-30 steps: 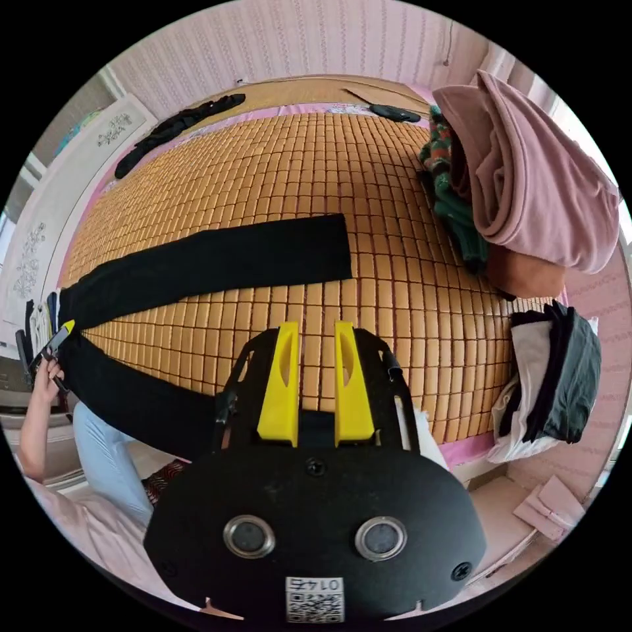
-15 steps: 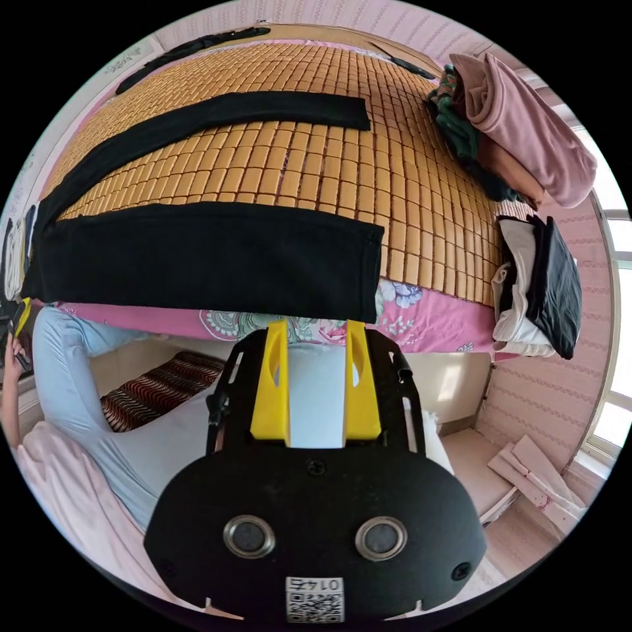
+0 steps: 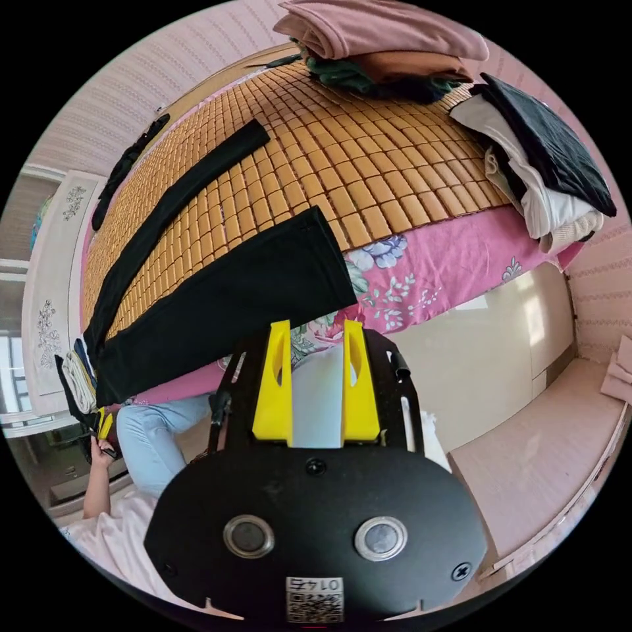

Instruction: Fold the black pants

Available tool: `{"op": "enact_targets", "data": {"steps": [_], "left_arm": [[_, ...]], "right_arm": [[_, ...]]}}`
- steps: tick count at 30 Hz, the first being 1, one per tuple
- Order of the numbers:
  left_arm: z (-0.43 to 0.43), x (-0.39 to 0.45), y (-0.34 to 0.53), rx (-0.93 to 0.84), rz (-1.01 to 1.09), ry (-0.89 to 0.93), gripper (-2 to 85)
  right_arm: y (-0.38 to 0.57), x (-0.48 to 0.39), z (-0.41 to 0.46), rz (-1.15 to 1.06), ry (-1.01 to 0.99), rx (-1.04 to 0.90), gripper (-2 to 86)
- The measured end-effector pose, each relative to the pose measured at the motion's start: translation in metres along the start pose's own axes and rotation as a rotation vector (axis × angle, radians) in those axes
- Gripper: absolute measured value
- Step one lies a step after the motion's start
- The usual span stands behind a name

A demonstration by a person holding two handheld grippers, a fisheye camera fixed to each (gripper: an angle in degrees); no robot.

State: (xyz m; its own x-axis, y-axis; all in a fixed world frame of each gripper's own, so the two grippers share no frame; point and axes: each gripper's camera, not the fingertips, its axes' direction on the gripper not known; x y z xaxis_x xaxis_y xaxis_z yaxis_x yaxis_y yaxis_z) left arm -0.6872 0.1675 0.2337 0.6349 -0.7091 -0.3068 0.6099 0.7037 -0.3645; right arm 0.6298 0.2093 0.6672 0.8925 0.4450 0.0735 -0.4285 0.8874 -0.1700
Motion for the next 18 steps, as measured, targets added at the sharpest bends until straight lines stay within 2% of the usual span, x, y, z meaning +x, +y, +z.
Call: {"op": "enact_targets", "data": {"steps": [3,5,7,10,14,18], "left_arm": [[-0.013,0.003,-0.007,0.036,0.02,-0.078,11.3],[-0.019,0.005,-0.011,0.048,0.029,-0.098,11.6],[-0.024,0.005,-0.015,0.055,0.023,-0.088,11.9],[-0.031,0.001,-0.021,0.077,0.008,-0.085,12.2],[-0.028,-0.012,-0.029,0.085,-0.066,-0.002,12.8],[-0.015,-0.018,-0.039,0.07,-0.122,-0.025,11.8]], "right_arm": [[-0.003,0.017,0.007,0.066,-0.112,-0.019,11.1],[-0.006,0.02,0.01,0.057,-0.113,-0.027,10.4],[-0.005,0.02,0.008,0.021,-0.081,-0.015,6.7],[0.0,0.026,-0.003,-0.01,-0.139,0.043,2.6],[0.002,0.037,-0.016,-0.028,-0.193,0.064,1.2],[-0.001,0.044,-0.029,-0.055,-0.201,0.07,0.7]]}}
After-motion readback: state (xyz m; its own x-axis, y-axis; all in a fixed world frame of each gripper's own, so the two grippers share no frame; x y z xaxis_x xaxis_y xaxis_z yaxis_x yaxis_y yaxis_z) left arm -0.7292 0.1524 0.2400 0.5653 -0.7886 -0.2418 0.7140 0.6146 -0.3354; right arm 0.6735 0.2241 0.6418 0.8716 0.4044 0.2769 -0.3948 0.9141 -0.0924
